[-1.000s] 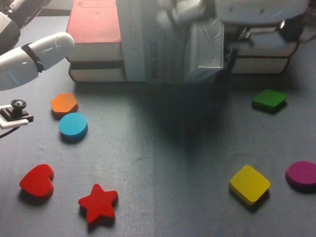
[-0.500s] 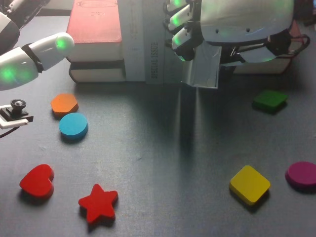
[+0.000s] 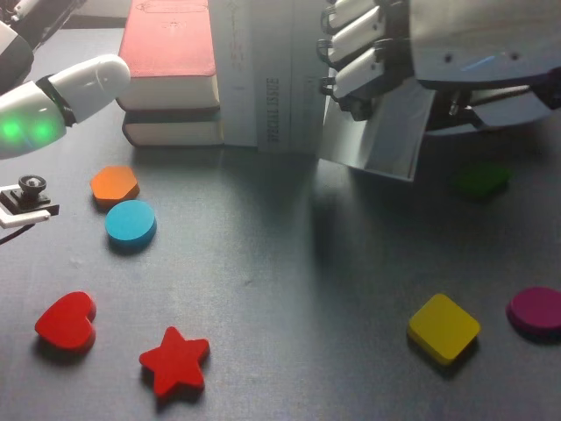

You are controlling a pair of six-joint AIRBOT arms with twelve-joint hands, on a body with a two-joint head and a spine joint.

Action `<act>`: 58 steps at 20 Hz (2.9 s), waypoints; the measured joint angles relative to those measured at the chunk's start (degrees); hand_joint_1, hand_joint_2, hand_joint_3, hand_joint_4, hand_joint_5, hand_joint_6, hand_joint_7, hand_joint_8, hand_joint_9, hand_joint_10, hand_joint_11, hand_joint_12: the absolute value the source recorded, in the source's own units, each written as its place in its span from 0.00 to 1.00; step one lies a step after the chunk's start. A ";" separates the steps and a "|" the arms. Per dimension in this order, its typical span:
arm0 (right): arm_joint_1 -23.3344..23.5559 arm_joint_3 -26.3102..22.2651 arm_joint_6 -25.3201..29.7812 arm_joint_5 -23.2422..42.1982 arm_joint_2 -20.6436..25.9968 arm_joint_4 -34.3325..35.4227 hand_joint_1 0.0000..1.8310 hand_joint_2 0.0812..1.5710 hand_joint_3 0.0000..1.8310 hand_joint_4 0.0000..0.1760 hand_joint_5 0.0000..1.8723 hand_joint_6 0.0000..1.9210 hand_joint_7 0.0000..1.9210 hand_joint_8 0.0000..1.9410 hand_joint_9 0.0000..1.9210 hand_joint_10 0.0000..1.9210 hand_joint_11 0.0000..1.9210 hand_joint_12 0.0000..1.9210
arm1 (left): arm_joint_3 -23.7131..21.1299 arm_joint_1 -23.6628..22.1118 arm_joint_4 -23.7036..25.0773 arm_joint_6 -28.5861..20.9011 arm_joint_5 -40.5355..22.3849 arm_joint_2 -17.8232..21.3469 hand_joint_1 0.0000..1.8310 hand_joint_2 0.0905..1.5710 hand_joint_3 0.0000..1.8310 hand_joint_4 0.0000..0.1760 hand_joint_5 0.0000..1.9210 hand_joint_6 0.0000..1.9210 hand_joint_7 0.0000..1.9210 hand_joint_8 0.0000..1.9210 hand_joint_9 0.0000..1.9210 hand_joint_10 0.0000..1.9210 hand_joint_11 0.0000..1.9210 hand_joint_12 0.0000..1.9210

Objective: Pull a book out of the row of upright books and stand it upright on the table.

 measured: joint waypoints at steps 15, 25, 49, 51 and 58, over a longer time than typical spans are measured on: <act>1.77 -2.32 6.86 11.85 6.10 3.10 0.74 0.72 0.00 0.00 0.54 0.54 0.42 0.56 0.39 0.74 0.34 0.93 | 0.37 0.00 -0.11 -0.04 -0.09 -0.17 0.17 0.84 0.00 0.75 0.01 0.00 0.00 0.00 0.00 0.00 0.00 0.00; 1.88 -2.73 10.29 15.43 6.99 2.62 0.74 0.72 0.00 0.00 0.54 0.54 0.42 0.56 0.39 0.74 0.34 0.93 | 0.42 0.00 -0.11 -0.02 -0.11 -0.37 0.14 0.84 0.00 0.69 0.00 0.00 0.00 0.00 0.00 0.00 0.00 0.00; 0.48 14.60 26.97 15.78 -7.98 2.12 0.74 0.72 0.00 0.00 0.54 0.54 0.42 0.56 0.39 0.74 0.34 0.93 | 3.58 -2.10 -0.17 -0.46 -0.28 -3.69 0.20 0.85 0.00 0.49 0.02 0.00 0.00 0.00 0.00 0.00 0.00 0.12; 0.48 15.96 28.35 15.93 -9.86 1.73 0.74 0.72 0.00 0.00 0.54 0.54 0.42 0.56 0.39 0.74 0.34 0.93 | 3.76 -2.10 -0.26 -0.50 -0.02 -3.93 0.20 0.87 0.00 0.42 0.02 0.00 0.00 0.00 0.00 0.00 0.00 0.19; 0.52 23.45 33.42 15.47 -16.63 1.49 0.74 0.72 0.00 0.00 0.54 0.54 0.42 0.56 0.39 0.74 0.34 0.93 | 3.98 -2.10 -0.79 -0.72 0.07 -3.96 0.22 0.85 0.00 0.37 0.03 0.00 0.00 0.00 0.00 0.00 0.00 0.25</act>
